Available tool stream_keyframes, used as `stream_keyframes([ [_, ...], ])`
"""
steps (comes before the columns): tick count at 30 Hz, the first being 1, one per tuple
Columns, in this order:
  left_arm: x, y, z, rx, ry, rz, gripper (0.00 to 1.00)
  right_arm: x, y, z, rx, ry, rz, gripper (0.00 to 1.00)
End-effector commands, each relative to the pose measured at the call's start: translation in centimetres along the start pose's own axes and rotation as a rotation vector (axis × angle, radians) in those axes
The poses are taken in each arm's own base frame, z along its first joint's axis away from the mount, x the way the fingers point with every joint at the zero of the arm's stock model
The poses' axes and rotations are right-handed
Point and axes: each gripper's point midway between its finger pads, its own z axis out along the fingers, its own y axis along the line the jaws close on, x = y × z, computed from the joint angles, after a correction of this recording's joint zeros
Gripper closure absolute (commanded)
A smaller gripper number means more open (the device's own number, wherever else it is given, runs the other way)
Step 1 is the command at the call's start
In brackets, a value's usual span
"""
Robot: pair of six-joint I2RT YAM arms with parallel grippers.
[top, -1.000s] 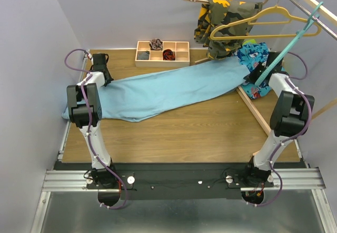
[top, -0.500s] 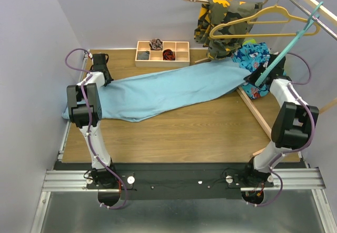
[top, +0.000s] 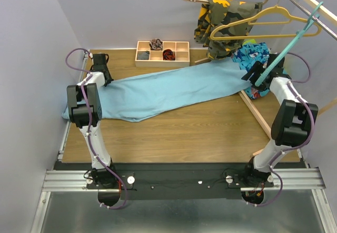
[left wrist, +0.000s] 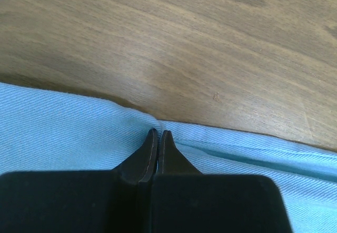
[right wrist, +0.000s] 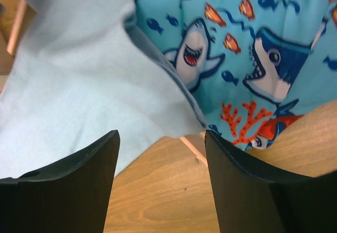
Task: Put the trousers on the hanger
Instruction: Fold the trousers at the center of the board.
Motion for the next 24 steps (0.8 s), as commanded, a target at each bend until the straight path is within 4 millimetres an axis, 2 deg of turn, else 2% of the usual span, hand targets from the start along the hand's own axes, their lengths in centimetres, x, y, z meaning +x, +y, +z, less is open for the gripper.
stream_keyframes([
  [1, 0.2, 1.1, 0.0, -0.037, 0.014, 0.032, 1.00, -2.3, 1.1, 0.5, -0.035, -0.037, -0.079, 0.26],
  [4, 0.3, 0.5, -0.1, -0.028, 0.017, 0.038, 1.00, -2.1, 0.9, 2.6, -0.032, -0.004, -0.051, 0.26],
  [8, 0.1, 0.1, -0.5, -0.018, 0.010, 0.045, 1.00, -2.6, 0.4, 4.1, -0.005, -0.004, -0.027, 0.24],
  [11, -0.1, 0.0, -0.7, -0.013, 0.005, 0.045, 1.00, -2.4, 0.9, 5.0, -0.043, 0.023, -0.040, 0.22],
  [17, 0.2, -0.1, -0.6, -0.016, 0.010, 0.045, 1.00, -1.2, 2.8, 5.3, -0.172, 0.084, -0.089, 0.25],
  [24, 0.8, 0.1, -0.4, -0.020, 0.025, 0.047, 1.00, 1.0, 2.3, 5.3, -0.197, 0.136, -0.097, 0.35],
])
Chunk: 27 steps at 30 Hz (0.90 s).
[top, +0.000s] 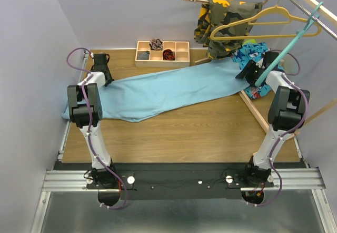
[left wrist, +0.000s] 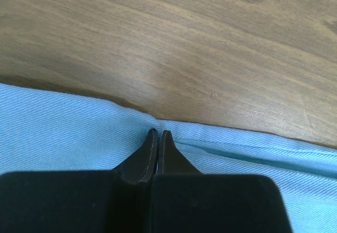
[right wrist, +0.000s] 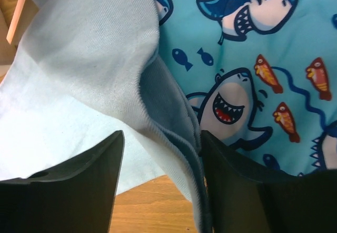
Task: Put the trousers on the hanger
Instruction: Fold the trousers at the center of the board.
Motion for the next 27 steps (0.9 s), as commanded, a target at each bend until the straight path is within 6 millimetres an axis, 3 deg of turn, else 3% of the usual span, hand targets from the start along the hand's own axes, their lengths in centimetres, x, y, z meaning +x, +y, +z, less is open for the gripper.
stream_keyframes([
  [1, 0.7, 0.5, -0.3, -0.026, 0.024, 0.020, 1.00, 1.6, 0.7, 0.2, -0.075, 0.048, -0.025, 0.35],
  [5, 0.6, 0.5, -0.3, -0.025, 0.021, 0.020, 1.00, 2.5, 0.2, 1.0, -0.079, 0.075, -0.006, 0.38],
  [7, 0.4, 0.5, -0.5, -0.024, 0.018, 0.020, 1.00, 2.4, 0.2, 1.2, -0.082, 0.076, -0.008, 0.49],
  [11, 0.1, 0.5, -0.8, -0.026, 0.010, 0.020, 1.00, 1.7, 0.5, 0.7, -0.072, 0.052, -0.006, 0.89],
  [14, 0.0, 0.4, -1.0, -0.019, 0.006, 0.020, 1.00, 0.9, 0.5, 0.0, -0.050, 0.020, -0.019, 0.99],
  [22, 0.0, 0.1, -1.5, -0.008, 0.005, 0.018, 1.00, -0.3, 1.5, -2.3, -0.054, -0.036, -0.049, 0.99],
  [27, 0.2, -0.4, -1.9, 0.009, 0.003, 0.021, 1.00, -1.0, 2.0, -5.7, -0.023, -0.111, -0.052, 0.99],
])
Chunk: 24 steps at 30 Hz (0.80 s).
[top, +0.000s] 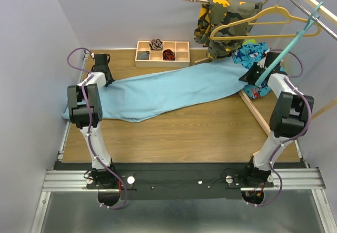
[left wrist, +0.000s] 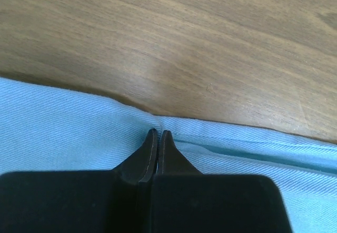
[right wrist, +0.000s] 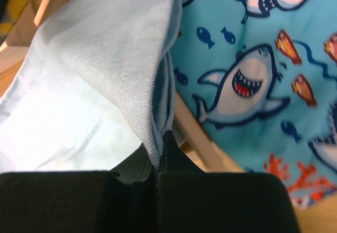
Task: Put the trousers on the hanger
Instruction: Fold the trousers at the center of the board.
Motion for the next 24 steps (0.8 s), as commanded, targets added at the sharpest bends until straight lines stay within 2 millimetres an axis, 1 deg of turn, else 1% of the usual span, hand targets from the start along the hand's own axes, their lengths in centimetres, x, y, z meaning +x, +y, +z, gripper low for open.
stream_keyframes([
  [1, 0.1, -0.3, -1.5, 0.007, 0.001, 0.016, 1.00, -1.6, 0.9, -4.1, 0.041, -0.110, -0.028, 0.99],
  [5, 0.8, -1.3, -1.5, 0.019, 0.012, 0.035, 1.00, -0.5, 0.0, -5.6, 0.095, -0.130, -0.005, 0.99],
  [6, 1.3, -1.5, -1.5, 0.021, 0.022, 0.043, 1.00, 0.1, -0.7, -5.9, 0.129, -0.132, 0.001, 0.99],
  [8, 1.5, -1.8, -1.7, 0.026, 0.025, 0.051, 1.00, 0.9, -1.5, -6.4, 0.172, -0.127, 0.028, 0.99],
  [9, 1.9, -2.3, -1.8, 0.033, 0.030, 0.058, 1.00, 1.6, -2.4, -6.8, 0.216, -0.115, 0.046, 0.99],
  [11, 2.2, -2.6, -2.2, 0.038, 0.029, 0.063, 1.00, 3.2, -3.3, -7.6, 0.268, -0.101, 0.089, 0.99],
  [13, 3.0, -3.0, -2.5, 0.041, 0.042, 0.076, 1.00, 5.1, -4.8, -8.8, 0.354, -0.080, 0.125, 0.99],
  [14, 2.9, -3.1, -2.8, 0.044, 0.037, 0.077, 1.00, 5.9, -5.3, -9.3, 0.383, -0.071, 0.155, 0.99],
  [15, 3.5, -3.1, -2.9, 0.046, 0.050, 0.081, 1.00, 7.1, -6.1, -10.0, 0.434, -0.045, 0.168, 0.99],
  [16, 3.8, -3.4, -3.2, 0.053, 0.050, 0.086, 1.00, 7.7, -7.0, -10.6, 0.486, -0.043, 0.178, 0.99],
  [17, 3.7, -3.5, -3.6, 0.057, 0.046, 0.085, 1.00, 8.7, -7.5, -11.4, 0.512, -0.036, 0.197, 0.99],
  [18, 4.3, -3.6, -3.8, 0.061, 0.056, 0.090, 1.00, 9.8, -8.0, -12.0, 0.544, -0.005, 0.208, 0.99],
  [19, 4.5, -3.6, -4.1, 0.066, 0.057, 0.091, 1.00, 10.5, -8.4, -12.5, 0.572, 0.003, 0.213, 0.99],
  [20, 4.4, -3.7, -4.6, 0.070, 0.047, 0.089, 1.00, 11.3, -8.6, -12.8, 0.586, 0.021, 0.222, 0.99],
  [21, 5.0, -3.5, -4.7, 0.071, 0.056, 0.088, 1.00, 12.7, -8.9, -13.2, 0.598, 0.054, 0.230, 0.84],
  [22, 5.2, -3.5, -4.8, 0.073, 0.058, 0.087, 1.00, 13.2, -8.9, -13.4, 0.595, 0.069, 0.232, 0.70],
  [23, 5.0, -3.5, -5.1, 0.078, 0.051, 0.085, 1.00, 13.5, -8.8, -13.6, 0.597, 0.076, 0.233, 0.55],
  [24, 5.2, -3.4, -5.1, 0.081, 0.056, 0.083, 1.00, 13.3, -8.6, -14.0, 0.591, 0.062, 0.228, 0.33],
])
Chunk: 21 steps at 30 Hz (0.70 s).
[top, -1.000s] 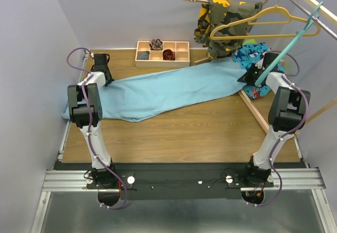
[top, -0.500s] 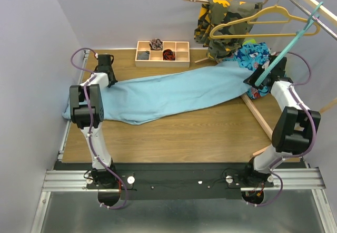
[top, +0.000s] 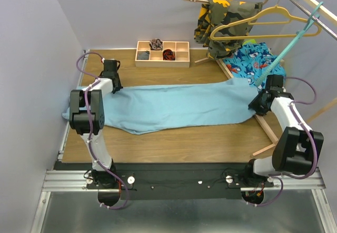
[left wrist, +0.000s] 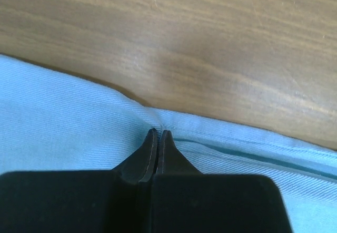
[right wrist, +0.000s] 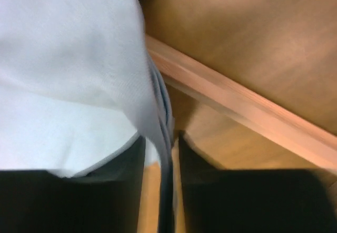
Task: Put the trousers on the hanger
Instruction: Fold the trousers at the center of the board.
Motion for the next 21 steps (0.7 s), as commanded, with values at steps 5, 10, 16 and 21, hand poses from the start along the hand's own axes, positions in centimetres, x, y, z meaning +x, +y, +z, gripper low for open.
stream_keyframes([
  [5, 0.9, -1.6, -1.9, 0.043, 0.011, 0.022, 1.00, -1.6, -1.1, -3.4, 0.059, -0.055, -0.015, 0.24],
  [10, 0.1, -2.0, -1.9, 0.052, -0.001, 0.023, 1.00, -5.9, 1.0, -3.0, 0.012, -0.149, -0.057, 0.23],
  [16, -0.6, -2.2, -2.0, 0.055, -0.012, 0.023, 1.00, -9.3, 3.7, 0.0, -0.046, -0.184, -0.096, 0.25],
  [21, -1.0, -2.3, -1.9, 0.057, -0.016, 0.020, 1.00, -10.4, 4.0, 3.4, -0.023, -0.150, -0.102, 0.30],
])
